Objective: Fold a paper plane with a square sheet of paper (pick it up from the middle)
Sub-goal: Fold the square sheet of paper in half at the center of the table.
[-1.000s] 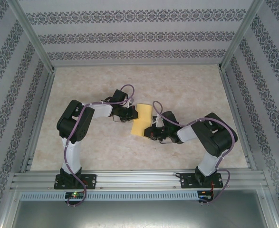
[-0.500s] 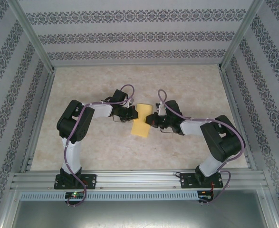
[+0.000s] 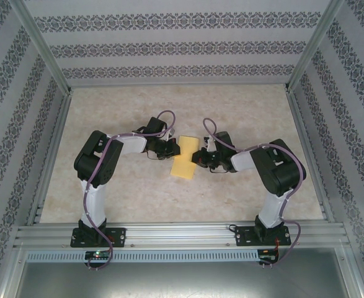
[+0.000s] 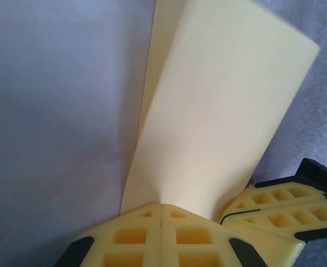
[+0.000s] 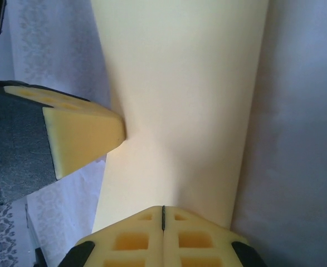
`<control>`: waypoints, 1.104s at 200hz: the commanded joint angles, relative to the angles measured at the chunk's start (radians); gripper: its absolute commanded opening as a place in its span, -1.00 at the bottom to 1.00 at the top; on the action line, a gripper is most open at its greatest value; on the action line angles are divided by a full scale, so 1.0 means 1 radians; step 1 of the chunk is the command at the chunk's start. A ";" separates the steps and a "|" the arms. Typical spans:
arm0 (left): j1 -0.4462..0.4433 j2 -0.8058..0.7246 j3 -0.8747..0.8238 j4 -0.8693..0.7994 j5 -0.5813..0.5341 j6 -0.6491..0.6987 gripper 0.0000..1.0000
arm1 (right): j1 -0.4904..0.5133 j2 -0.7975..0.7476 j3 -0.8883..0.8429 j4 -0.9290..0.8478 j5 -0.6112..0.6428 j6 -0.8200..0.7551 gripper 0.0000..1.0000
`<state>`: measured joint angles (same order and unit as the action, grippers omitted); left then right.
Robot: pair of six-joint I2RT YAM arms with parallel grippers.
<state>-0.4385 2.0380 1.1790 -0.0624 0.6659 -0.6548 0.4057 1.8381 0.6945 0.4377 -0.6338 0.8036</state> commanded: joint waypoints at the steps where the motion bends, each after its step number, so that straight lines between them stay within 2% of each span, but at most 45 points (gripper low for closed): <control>1: -0.013 0.048 -0.016 -0.087 -0.057 0.027 -1.00 | -0.005 0.046 -0.060 0.057 0.029 -0.003 -1.00; 22: -0.013 0.050 -0.010 -0.096 -0.056 0.032 -1.00 | -0.008 0.002 -0.052 0.044 0.011 0.003 -1.00; 56: -0.013 0.051 -0.005 -0.098 -0.057 0.032 -1.00 | -0.017 -0.068 0.058 -0.058 -0.002 -0.018 -1.00; 83: -0.013 0.048 -0.012 -0.091 -0.058 0.028 -1.00 | -0.026 -0.011 0.095 -0.062 -0.007 -0.031 -1.00; 160: -0.012 0.045 -0.007 -0.103 -0.058 0.035 -1.00 | -0.052 0.113 0.044 0.048 -0.014 0.006 -1.00; 180: -0.013 0.044 -0.010 -0.103 -0.060 0.035 -1.00 | -0.062 0.081 0.040 0.065 -0.027 0.029 -1.00; 221: -0.013 0.044 -0.008 -0.103 -0.061 0.034 -1.00 | -0.073 0.013 0.138 -0.045 -0.050 0.000 -1.00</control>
<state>-0.4385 2.0380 1.1790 -0.0631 0.6655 -0.6540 0.3439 1.8942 0.7658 0.4530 -0.6746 0.8268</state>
